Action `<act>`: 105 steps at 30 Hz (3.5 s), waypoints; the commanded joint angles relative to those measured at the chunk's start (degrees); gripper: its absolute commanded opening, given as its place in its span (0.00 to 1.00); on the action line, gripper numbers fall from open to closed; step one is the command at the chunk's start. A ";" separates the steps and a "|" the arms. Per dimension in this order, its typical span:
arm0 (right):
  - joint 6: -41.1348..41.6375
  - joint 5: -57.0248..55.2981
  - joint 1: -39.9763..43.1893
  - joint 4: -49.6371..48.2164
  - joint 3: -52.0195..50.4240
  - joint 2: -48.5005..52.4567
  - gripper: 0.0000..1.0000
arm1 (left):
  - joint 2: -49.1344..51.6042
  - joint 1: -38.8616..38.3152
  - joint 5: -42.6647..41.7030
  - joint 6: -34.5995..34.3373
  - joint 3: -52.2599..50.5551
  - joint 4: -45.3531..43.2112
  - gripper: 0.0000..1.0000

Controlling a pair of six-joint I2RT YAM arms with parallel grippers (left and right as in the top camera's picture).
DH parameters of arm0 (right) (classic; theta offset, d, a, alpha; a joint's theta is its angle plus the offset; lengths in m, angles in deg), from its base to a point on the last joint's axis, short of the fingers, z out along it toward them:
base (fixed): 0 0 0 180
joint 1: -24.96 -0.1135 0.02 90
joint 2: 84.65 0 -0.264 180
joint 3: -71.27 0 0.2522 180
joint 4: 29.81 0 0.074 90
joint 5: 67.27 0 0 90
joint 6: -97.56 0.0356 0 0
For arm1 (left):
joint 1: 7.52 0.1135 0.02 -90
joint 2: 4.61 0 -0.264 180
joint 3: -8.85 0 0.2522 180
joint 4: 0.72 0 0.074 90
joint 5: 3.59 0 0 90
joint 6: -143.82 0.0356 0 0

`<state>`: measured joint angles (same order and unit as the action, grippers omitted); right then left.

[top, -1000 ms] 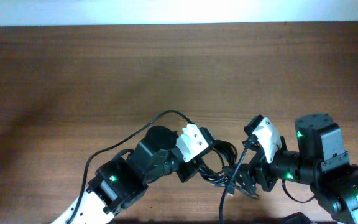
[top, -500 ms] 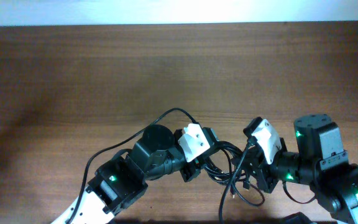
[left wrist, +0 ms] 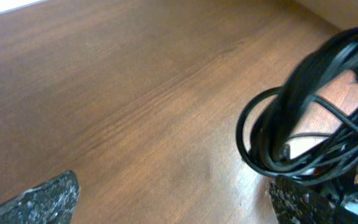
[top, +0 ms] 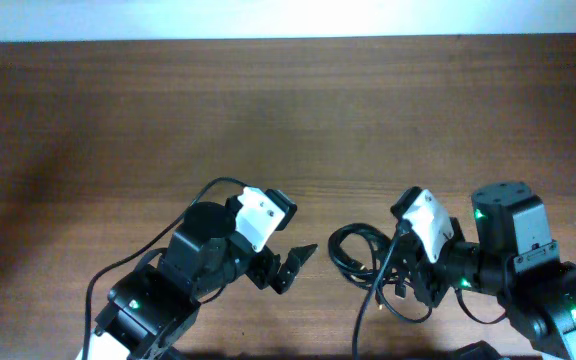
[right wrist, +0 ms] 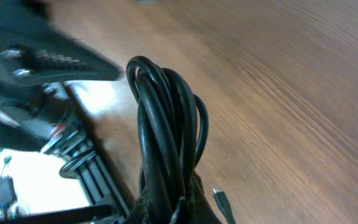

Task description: Untangle cables

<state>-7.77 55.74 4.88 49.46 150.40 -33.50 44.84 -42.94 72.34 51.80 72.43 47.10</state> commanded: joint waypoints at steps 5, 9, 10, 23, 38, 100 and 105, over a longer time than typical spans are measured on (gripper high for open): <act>-14.14 11.89 -0.15 0.42 0.46 -0.28 0.04 | -0.31 0.35 -2.01 -3.08 0.63 1.84 0.99; -16.22 13.81 -0.15 0.68 0.46 -0.28 0.04 | -0.31 0.35 -2.01 -3.13 0.63 2.49 0.99; -16.22 14.69 -0.15 0.26 0.46 -0.28 0.04 | -0.28 0.35 -2.29 -3.21 0.63 3.37 0.99; -15.78 21.20 -0.15 -5.31 0.46 -0.26 0.04 | 7.23 0.33 -11.06 0.63 0.63 7.76 0.95; 5.38 0.74 -0.11 -10.01 0.46 -0.28 0.04 | 13.92 0.35 13.25 -21.66 0.63 14.01 0.03; 6.86 1.20 -0.11 -7.93 0.44 -0.28 0.04 | 13.97 0.28 -21.03 -25.44 0.63 -7.34 0.99; 6.88 1.25 -0.11 -7.91 0.44 -0.28 0.04 | 13.97 -0.68 -20.17 -25.27 0.63 -8.24 0.99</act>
<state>-1.39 55.11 4.90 42.08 150.51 -34.68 59.57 -41.72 59.58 24.76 72.19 40.57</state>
